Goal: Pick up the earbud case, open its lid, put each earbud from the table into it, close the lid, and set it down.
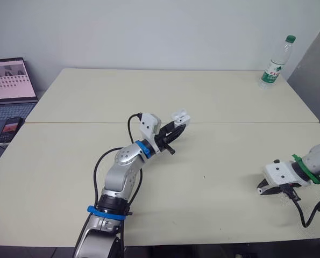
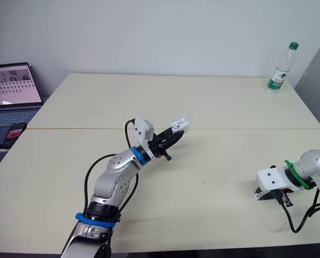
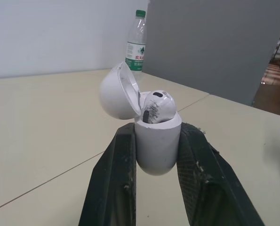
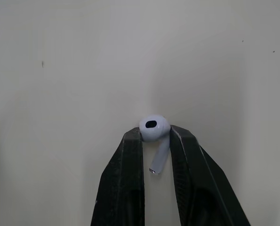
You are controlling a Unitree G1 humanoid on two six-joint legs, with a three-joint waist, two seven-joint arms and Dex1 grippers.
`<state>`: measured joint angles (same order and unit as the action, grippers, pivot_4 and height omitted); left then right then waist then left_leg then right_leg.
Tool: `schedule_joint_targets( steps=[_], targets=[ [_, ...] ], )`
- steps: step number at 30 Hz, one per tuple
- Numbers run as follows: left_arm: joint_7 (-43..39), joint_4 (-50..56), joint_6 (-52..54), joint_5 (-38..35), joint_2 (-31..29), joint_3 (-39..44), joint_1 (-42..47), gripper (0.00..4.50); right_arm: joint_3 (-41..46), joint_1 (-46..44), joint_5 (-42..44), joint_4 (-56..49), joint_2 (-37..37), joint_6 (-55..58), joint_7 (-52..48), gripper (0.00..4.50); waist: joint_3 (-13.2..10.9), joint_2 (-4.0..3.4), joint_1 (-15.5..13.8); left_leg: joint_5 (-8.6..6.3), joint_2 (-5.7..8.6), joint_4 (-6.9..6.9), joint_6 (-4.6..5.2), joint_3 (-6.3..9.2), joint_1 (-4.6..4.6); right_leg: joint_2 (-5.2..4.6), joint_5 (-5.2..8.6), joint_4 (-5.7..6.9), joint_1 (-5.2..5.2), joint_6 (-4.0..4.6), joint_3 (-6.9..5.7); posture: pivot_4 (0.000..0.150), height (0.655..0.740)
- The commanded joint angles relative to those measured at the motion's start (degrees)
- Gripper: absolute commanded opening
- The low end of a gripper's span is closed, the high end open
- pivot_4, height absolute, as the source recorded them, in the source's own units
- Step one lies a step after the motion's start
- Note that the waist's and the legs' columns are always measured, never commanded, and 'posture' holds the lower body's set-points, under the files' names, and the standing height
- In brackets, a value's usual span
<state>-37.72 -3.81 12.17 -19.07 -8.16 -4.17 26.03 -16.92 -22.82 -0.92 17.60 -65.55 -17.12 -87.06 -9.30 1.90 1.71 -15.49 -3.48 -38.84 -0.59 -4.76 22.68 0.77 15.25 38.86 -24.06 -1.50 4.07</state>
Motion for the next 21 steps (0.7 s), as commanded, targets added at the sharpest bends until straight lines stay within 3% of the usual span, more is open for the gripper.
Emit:
schedule_joint_targets(
  steps=[1, 2, 8, 11, 15, 21],
  targets=[
    [0.35, 3.44, -0.44, -0.62, 0.04, 0.31, -0.08, 0.81, 0.09, -0.36, -1.99, 1.84, -1.37, -0.75, -1.65, 0.41, 0.0, 0.0, -0.01, 0.0, 0.01, -0.01, 0.0, -0.01, 0.0, -0.02, -0.01, 0.0, 0.0, -0.01, 0.01, 0.15, 0.7362],
    [0.45, 3.51, -0.42, -0.63, 0.09, 0.27, -0.11, 0.81, 0.1, -0.23, -2.57, 1.61, -1.37, -1.2, -1.04, 0.41, 0.0, 0.0, -0.02, 0.0, 0.01, -0.01, 0.0, -0.01, 0.0, -0.04, -0.01, 0.0, 0.01, -0.01, 0.01, 0.15, 0.7362],
    [0.61, 3.24, -0.39, -0.63, 0.39, 0.04, 0.45, 0.81, 1.57, 2.3, -5.4, -3.07, -3.31, 3.54, 2.63, 2.48, 0.01, -0.01, -0.16, 0.0, 0.02, -0.02, -0.01, 0.01, 0.0, -0.07, -0.01, 0.01, 0.02, -0.01, -0.01, 0.15, 0.7362],
    [0.34, 3.05, -0.43, -0.73, 0.29, 0.04, 0.39, 0.81, 3.74, 5.85, -4.47, -11.65, -5.52, 15.62, 2.42, 3.6, 0.01, -0.01, -0.28, 0.0, 0.02, -0.02, -0.01, 0.03, 0.02, -0.07, -0.01, 0.01, 0.01, -0.01, -0.01, 0.15, 0.7362],
    [0.27, 2.75, -0.47, -0.68, 0.57, -0.27, 0.45, 0.81, 4.67, 8.19, -6.1, -20.67, -6.69, 25.52, 3.25, 3.6, 0.01, -0.02, -0.21, 0.01, 0.01, -0.02, -0.01, 0.02, 0.01, -0.07, -0.01, 0.03, 0.0, -0.01, 0.0, 0.15, 0.7362],
    [0.35, 2.68, -0.36, -0.65, 1.0, -0.34, 0.66, 0.81, 2.19, 8.56, -15.14, -28.71, -6.29, 35.92, 6.89, 3.6, 0.0, -0.03, -0.14, 0.01, 0.01, -0.02, -0.01, 0.01, 0.0, -0.06, -0.01, 0.05, -0.02, -0.02, -0.01, 0.15, 0.7362]
  ],
)
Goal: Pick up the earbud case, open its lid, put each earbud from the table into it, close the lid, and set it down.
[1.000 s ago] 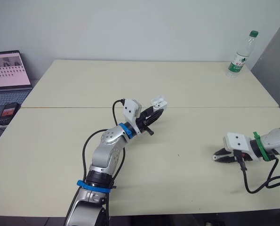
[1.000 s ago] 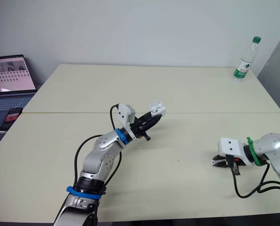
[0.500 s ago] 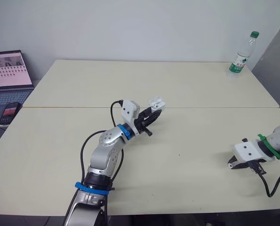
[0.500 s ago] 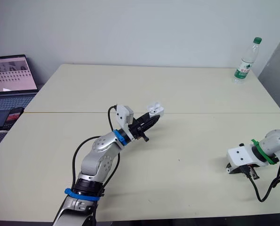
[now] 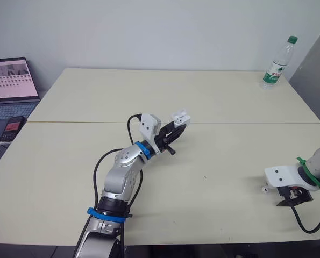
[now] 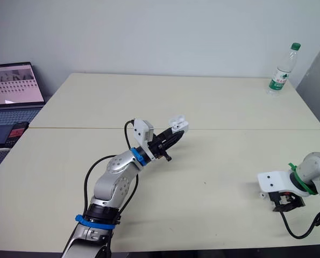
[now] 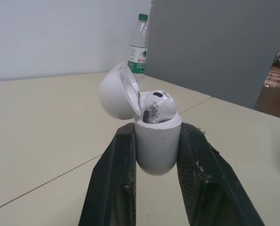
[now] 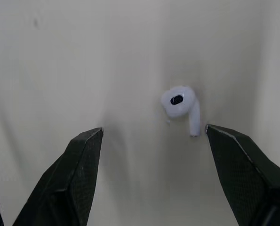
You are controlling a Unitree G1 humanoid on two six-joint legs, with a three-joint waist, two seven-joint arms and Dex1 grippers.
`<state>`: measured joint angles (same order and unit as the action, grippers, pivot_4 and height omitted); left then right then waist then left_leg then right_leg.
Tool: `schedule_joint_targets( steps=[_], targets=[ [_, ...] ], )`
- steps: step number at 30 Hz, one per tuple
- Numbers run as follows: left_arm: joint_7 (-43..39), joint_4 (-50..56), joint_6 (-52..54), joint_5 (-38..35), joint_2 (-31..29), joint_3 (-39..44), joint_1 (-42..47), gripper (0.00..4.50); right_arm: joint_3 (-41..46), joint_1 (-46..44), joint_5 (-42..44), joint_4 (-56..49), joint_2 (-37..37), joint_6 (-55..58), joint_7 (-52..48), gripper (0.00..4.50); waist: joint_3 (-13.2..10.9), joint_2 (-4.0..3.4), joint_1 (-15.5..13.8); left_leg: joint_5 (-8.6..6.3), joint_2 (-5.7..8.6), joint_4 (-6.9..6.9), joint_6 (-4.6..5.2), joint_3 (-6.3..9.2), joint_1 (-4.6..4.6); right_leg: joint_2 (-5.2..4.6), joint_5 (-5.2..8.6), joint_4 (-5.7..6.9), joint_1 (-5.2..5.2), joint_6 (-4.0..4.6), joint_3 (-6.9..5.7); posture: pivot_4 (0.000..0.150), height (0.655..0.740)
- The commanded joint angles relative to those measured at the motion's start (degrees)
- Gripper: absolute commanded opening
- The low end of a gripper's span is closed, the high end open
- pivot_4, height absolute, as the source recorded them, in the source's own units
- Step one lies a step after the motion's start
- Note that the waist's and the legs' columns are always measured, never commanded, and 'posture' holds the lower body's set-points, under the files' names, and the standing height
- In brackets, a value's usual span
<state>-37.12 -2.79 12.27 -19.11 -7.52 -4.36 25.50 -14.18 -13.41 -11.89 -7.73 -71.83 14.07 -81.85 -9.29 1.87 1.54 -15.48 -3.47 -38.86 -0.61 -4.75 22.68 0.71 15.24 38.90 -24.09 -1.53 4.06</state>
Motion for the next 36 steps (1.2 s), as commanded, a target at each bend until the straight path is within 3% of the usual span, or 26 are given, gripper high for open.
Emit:
schedule_joint_targets(
  steps=[1, 7, 27, 30, 36],
  targets=[
    [-0.21, 1.77, -0.38, -0.61, 0.38, -0.17, 1.15, 0.81, -0.86, -1.12, -4.81, -4.15, 0.38, 6.07, 1.8, 3.6, 0.0, 0.01, 0.08, 0.0, 0.0, 0.0, 0.0, 0.0, 0.0, 0.0, 0.0, 0.0, 0.0, 0.0, 0.0, 0.15, 0.7362],
    [0.06, 2.52, -0.09, -0.54, 0.36, -0.3, 0.58, 0.81, -3.64, -4.2, -8.45, -5.32, 3.05, 10.21, 1.58, 3.6, 0.0, 0.03, 0.27, 0.01, -0.01, -0.02, -0.01, -0.01, -0.03, 0.02, -0.01, 0.0, 0.01, 0.0, 0.0, 0.15, 0.7362],
    [0.68, 2.87, -0.14, -0.45, 0.47, -0.28, 0.07, 0.81, -4.59, -7.06, -6.74, -6.37, 5.32, 9.2, -1.57, 3.6, 0.0, 0.03, 0.32, 0.01, -0.02, -0.02, -0.01, -0.01, -0.04, 0.11, -0.02, 0.01, 0.01, 0.01, 0.01, 0.15, 0.7362],
    [0.68, 2.92, -0.14, -0.46, 0.45, -0.23, -0.07, 0.81, -4.56, -7.25, -6.34, -6.84, 5.54, 9.47, -2.04, 3.06, 0.0, 0.03, 0.32, 0.01, -0.02, -0.02, 0.0, 0.0, -0.04, 0.11, -0.02, 0.01, 0.01, 0.01, 0.01, 0.15, 0.7362],
    [0.99, 3.0, 0.0, -0.48, 0.61, -0.18, -0.23, 0.81, -4.75, -7.88, -6.58, -6.53, 5.67, 9.17, -2.39, 0.91, 0.0, 0.02, 0.3, 0.01, -0.02, -0.02, 0.0, -0.01, -0.05, 0.1, -0.02, 0.03, 0.01, 0.01, 0.02, 0.15, 0.7362]
  ],
)
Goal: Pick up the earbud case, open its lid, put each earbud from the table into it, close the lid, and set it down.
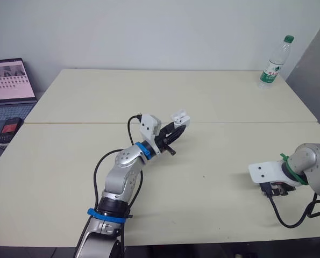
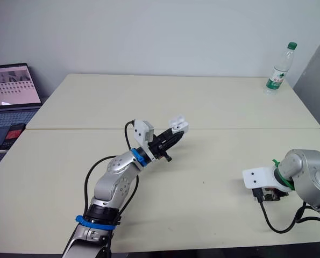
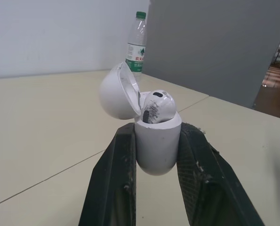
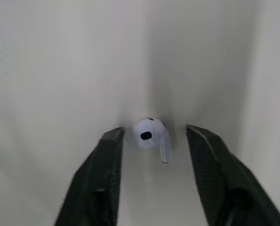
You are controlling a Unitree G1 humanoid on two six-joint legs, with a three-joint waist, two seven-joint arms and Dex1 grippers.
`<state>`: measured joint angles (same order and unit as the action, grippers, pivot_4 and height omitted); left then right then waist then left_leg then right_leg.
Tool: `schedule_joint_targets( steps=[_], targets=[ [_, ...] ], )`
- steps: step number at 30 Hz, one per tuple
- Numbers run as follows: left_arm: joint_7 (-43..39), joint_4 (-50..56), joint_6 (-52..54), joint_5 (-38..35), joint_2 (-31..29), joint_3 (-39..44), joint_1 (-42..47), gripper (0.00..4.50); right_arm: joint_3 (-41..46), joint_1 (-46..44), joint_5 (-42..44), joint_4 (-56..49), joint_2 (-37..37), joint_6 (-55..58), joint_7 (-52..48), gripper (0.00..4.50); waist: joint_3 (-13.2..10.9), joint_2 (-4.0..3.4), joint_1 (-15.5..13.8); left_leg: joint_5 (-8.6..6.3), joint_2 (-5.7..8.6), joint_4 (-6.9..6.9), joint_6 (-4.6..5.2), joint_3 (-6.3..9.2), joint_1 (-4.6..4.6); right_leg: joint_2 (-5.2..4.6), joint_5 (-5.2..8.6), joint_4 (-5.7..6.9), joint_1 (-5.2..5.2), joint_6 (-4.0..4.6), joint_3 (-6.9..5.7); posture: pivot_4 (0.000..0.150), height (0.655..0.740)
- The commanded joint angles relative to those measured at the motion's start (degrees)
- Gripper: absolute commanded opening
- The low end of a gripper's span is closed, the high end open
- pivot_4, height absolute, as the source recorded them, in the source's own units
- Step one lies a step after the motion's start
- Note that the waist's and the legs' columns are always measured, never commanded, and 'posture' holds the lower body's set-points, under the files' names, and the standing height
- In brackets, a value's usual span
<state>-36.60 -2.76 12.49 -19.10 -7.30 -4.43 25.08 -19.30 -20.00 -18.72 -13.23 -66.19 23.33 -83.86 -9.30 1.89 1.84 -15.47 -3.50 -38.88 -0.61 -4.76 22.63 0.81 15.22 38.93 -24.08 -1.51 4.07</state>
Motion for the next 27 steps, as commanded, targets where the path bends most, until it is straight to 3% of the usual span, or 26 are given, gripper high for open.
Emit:
schedule_joint_targets(
  steps=[1, 12, 27],
  targets=[
    [0.48, 2.94, -0.22, -0.5, 0.39, -0.09, 0.2, 0.81, 0.37, -1.39, 0.42, -1.1, 0.08, 0.0, -0.56, 0.52, 0.0, 0.0, -0.01, 0.0, 0.0, 0.0, 0.0, 0.0, 0.0, 0.0, 0.0, 0.0, 0.0, 0.0, 0.0, 0.15, 0.7362],
    [0.27, 2.62, -0.4, -0.53, 0.1, -0.02, 0.25, 0.81, 1.09, -1.4, 0.74, -1.32, 0.51, 0.63, 0.02, 0.4, 0.0, 0.0, -0.05, 0.0, 0.01, 0.0, 0.0, 0.01, 0.03, -0.01, 0.0, 0.0, -0.01, 0.0, -0.01, 0.15, 0.7362],
    [1.33, 4.01, 1.42, -1.36, -0.82, 1.28, -0.12, 0.81, 12.61, -3.46, 13.44, 1.89, 16.73, 2.61, 16.35, 0.4, 0.0, -0.01, -0.11, 0.0, 0.02, 0.0, 0.0, 0.01, 0.07, -0.02, 0.0, 0.01, -0.03, 0.01, 0.0, 0.15, 0.7362]
  ],
)
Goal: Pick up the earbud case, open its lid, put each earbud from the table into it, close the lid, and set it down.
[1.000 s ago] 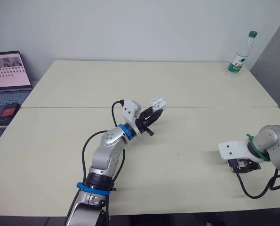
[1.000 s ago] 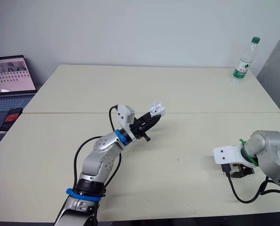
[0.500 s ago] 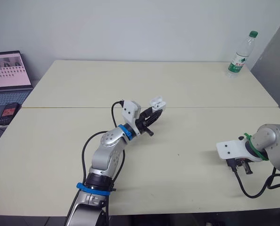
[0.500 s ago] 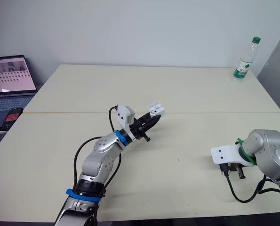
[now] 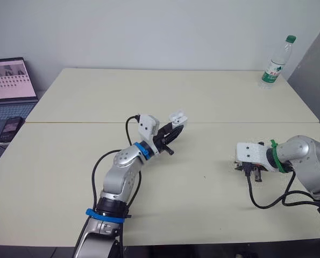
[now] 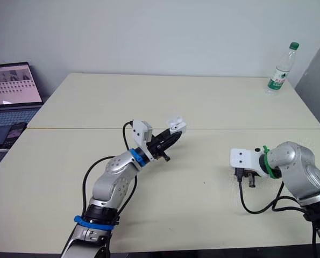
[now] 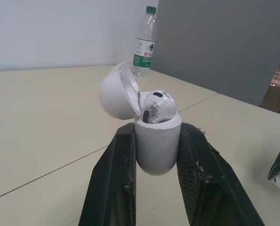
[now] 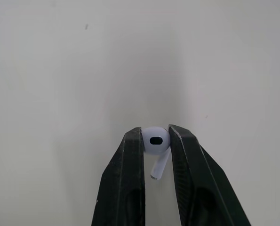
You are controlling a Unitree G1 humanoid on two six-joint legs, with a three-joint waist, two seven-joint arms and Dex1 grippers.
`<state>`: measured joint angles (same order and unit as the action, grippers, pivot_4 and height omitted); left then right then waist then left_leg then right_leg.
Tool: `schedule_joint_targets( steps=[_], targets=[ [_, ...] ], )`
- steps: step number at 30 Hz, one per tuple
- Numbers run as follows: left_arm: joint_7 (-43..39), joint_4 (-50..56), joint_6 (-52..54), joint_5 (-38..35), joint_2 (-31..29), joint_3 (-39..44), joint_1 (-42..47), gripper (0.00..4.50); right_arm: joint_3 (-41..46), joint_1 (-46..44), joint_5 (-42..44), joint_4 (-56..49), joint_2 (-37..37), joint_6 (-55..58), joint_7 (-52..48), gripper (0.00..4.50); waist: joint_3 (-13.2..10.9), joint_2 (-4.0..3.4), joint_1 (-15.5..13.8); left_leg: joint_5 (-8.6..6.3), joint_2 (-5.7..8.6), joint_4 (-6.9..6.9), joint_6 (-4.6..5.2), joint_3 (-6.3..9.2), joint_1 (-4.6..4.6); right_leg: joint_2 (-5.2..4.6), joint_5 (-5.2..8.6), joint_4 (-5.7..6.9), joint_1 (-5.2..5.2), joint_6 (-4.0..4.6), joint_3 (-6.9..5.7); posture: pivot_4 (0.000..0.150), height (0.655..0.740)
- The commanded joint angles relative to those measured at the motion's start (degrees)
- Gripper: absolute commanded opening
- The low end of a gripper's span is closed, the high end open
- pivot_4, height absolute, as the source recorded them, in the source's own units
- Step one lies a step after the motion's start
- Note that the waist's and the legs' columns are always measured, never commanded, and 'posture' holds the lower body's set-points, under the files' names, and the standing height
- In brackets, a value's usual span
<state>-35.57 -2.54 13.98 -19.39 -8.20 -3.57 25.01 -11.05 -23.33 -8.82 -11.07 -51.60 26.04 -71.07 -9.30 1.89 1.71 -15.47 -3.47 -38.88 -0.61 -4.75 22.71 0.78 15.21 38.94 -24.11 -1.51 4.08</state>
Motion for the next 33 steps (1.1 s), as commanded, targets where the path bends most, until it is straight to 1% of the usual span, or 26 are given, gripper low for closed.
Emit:
schedule_joint_targets(
  steps=[1, 4, 10, 15, 28, 33],
  targets=[
    [0.48, 4.25, 0.16, -1.01, 0.13, 0.31, -0.28, 0.81, 5.26, -0.1, 4.55, 0.05, 3.28, -1.14, 4.85, 0.4, 0.0, 0.0, 0.04, 0.0, 0.0, 0.0, 0.0, 0.01, 0.0, 0.01, 0.0, 0.01, 0.0, 0.0, 0.0, 0.15, 0.7362],
    [0.98, 5.47, 0.88, -0.86, 0.37, 0.08, -0.84, 0.81, 7.84, -0.41, 7.57, 0.52, 6.97, -1.6, 8.85, 0.4, 0.0, 0.0, 0.01, 0.0, -0.02, 0.0, 0.0, 0.03, 0.0, 0.02, 0.0, 0.03, 0.01, 0.0, -0.01, 0.15, 0.7362],
    [2.12, 6.8, 2.59, -0.49, 0.79, -0.7, -0.98, 0.81, 14.75, -2.52, 16.1, 0.18, 18.35, 0.08, 18.97, 0.4, 0.01, -0.01, 0.05, 0.0, -0.02, 0.0, 0.0, 0.03, -0.01, 0.02, -0.01, 0.04, 0.01, 0.0, -0.01, 0.15, 0.7362],
    [2.76, 7.0, 3.23, -0.68, 1.27, -0.77, -0.54, 0.81, 18.53, -4.24, 23.5, -1.74, 26.05, 1.5, 24.95, 0.4, 0.01, -0.02, 0.05, 0.0, -0.03, 0.01, 0.0, 0.02, 0.0, 0.03, -0.01, 0.04, 0.0, 0.0, 0.0, 0.15, 0.7362],
    [1.3, 4.65, 1.65, -1.13, 3.84, -1.18, 0.86, 0.81, 21.01, -7.84, 36.41, -7.62, 35.2, 6.73, 37.06, 0.4, 0.01, -0.03, 0.11, 0.0, -0.04, 0.03, 0.0, 0.05, 0.05, 0.04, -0.01, 0.03, -0.03, 0.0, -0.01, 0.15, 0.7362],
    [0.69, 3.82, 1.14, -1.08, 4.79, -1.34, 1.46, 0.81, 19.71, -6.78, 38.04, -8.77, 35.62, 6.88, 38.88, 0.4, 0.01, -0.03, 0.09, 0.0, -0.01, 0.03, 0.0, 0.05, 0.08, 0.02, -0.01, 0.01, -0.03, 0.0, -0.02, 0.15, 0.7362]
  ],
)
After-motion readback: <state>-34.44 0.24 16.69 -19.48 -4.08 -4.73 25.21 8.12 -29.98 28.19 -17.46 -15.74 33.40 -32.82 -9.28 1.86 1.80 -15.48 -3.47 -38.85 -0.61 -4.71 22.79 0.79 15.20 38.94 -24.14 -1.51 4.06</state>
